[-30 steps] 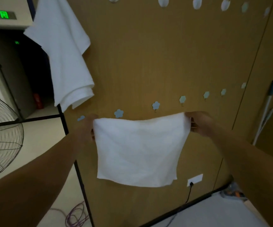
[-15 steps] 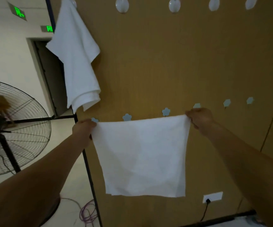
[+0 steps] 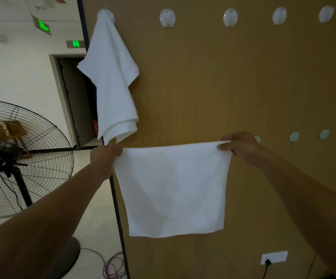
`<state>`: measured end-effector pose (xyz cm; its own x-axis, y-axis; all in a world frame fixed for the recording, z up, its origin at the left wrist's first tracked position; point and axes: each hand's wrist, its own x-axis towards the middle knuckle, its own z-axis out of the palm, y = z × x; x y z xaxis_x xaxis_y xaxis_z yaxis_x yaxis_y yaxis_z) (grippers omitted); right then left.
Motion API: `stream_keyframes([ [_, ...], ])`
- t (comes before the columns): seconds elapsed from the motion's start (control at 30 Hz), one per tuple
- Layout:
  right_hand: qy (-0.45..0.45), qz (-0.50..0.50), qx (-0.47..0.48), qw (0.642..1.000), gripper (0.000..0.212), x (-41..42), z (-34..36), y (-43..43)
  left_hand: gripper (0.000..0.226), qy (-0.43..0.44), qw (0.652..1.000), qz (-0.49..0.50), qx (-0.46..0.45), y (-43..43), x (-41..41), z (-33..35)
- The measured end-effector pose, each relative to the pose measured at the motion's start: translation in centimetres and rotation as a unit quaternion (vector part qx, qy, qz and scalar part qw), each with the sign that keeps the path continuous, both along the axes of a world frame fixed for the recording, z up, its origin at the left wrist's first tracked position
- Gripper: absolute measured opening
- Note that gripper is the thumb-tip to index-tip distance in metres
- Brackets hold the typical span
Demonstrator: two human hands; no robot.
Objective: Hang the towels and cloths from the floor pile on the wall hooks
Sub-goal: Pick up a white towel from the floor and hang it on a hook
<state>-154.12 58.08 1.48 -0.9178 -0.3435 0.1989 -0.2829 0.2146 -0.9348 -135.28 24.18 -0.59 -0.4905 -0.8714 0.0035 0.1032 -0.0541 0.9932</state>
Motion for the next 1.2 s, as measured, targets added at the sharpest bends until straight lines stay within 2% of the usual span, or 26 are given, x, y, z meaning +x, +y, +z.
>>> stream_keyframes([
  [0.13,0.023,-0.015,-0.024,0.999,0.031,-0.3,0.3,-1.1,0.034,0.001,0.996,0.010,-0.093,-0.3,-0.1,-0.2],
  [0.3,0.043,-0.026,-0.003,0.999,0.029,-0.2,0.5,-1.9,0.045,-0.066,0.968,0.043,-0.237,-0.3,0.6,-0.4],
  [0.57,0.094,-0.069,0.032,0.993,0.021,-0.2,0.3,-3.1,0.038,-0.091,0.943,0.111,-0.302,0.0,1.5,0.1],
  [0.67,0.124,-0.095,0.092,0.983,0.016,-0.2,0.7,-2.7,0.024,-0.116,0.928,0.119,-0.332,-0.1,1.9,0.8],
  [0.77,0.163,-0.118,0.077,0.976,0.017,0.2,1.4,-2.9,0.014,-0.130,0.919,0.128,-0.349,-0.1,1.8,1.8],
  [0.87,0.146,-0.110,-0.020,0.983,0.021,0.9,1.9,-3.6,0.014,-0.067,0.942,0.141,-0.298,0.9,1.3,2.9],
  [0.97,0.141,-0.111,-0.098,0.979,0.019,1.5,2.4,-4.2,0.004,-0.002,0.960,0.139,-0.244,2.2,0.8,4.1],
  [1.03,0.126,-0.108,-0.142,0.976,0.018,1.8,3.0,-4.5,0.011,0.048,0.964,0.118,-0.236,3.0,0.5,4.9],
  [1.13,0.124,-0.066,-0.131,0.981,0.013,1.8,3.9,-4.6,0.030,0.118,0.961,0.072,-0.239,4.7,0.1,6.3],
  [1.2,0.133,0.009,-0.099,0.986,0.005,1.9,4.7,-4.2,0.032,0.110,0.959,0.049,-0.256,5.7,-0.3,7.6],
])
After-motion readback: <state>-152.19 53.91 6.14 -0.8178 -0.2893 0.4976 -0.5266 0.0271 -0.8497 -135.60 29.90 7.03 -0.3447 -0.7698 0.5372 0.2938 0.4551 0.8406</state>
